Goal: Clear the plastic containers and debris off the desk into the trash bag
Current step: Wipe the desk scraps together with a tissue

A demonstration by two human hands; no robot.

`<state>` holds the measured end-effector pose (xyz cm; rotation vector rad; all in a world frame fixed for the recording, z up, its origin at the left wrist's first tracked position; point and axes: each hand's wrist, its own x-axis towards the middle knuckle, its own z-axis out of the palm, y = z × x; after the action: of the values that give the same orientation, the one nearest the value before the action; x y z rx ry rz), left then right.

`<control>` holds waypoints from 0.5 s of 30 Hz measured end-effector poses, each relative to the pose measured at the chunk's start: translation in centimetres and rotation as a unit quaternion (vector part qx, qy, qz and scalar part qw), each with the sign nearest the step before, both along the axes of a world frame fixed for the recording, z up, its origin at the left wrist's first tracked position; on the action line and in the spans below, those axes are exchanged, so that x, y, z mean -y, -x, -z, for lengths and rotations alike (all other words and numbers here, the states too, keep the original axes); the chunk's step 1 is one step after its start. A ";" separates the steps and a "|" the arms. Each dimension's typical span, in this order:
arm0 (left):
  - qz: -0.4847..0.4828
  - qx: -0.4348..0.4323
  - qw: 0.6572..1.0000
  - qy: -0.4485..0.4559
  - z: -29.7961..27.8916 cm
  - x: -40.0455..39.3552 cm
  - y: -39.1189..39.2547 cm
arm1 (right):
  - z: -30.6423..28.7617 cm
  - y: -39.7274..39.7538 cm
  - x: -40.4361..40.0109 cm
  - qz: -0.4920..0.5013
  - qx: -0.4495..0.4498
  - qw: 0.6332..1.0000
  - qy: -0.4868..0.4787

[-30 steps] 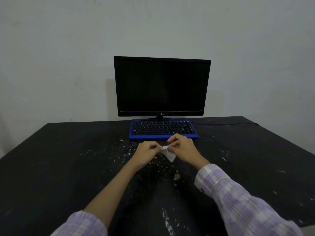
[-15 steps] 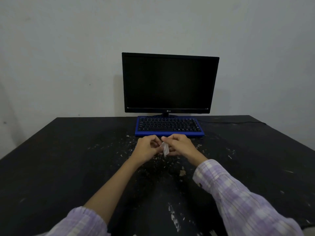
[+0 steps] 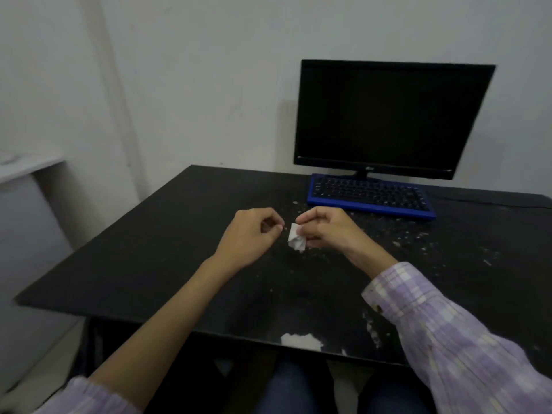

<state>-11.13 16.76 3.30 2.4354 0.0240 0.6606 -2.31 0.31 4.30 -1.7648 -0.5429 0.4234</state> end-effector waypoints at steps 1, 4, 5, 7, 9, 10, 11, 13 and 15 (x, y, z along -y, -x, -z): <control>-0.019 0.009 1.000 -0.008 0.1 -0.6 1.6 | -0.1 1.1 -0.8 -0.013 0.001 1.000 0.002; -0.078 0.033 0.996 -0.006 0.9 -2.1 6.5 | 0.4 4.5 -3.5 -0.065 0.006 0.998 0.007; -0.092 0.035 0.995 -0.004 1.4 -2.6 8.1 | 0.7 5.6 -4.4 -0.082 0.010 0.997 0.008; -0.126 0.040 0.991 0.002 2.6 -3.6 11.2 | 1.3 7.8 -6.2 -0.114 0.018 0.993 0.013; -0.175 0.046 0.983 0.018 4.1 -5.2 14.7 | 2.3 10.4 -8.5 -0.156 0.022 0.987 0.025; -0.187 0.049 0.981 0.031 4.7 -5.5 15.2 | 2.6 11.1 -8.7 -0.160 0.032 0.986 0.032; -0.209 0.049 0.976 0.040 5.5 -6.4 16.6 | 3.2 12.4 -9.7 -0.175 0.043 0.983 0.042; -0.257 0.046 0.964 0.058 7.1 -7.8 18.7 | 4.5 14.8 -11.2 -0.199 0.081 0.975 0.065; -0.301 0.050 0.949 0.075 8.7 -9.0 20.3 | 6.0 16.9 -12.5 -0.228 0.113 0.963 0.088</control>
<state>-31.47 25.74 -5.39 2.2352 0.7723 0.9995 -19.18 12.81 -1.72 -1.8663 -1.1163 0.6068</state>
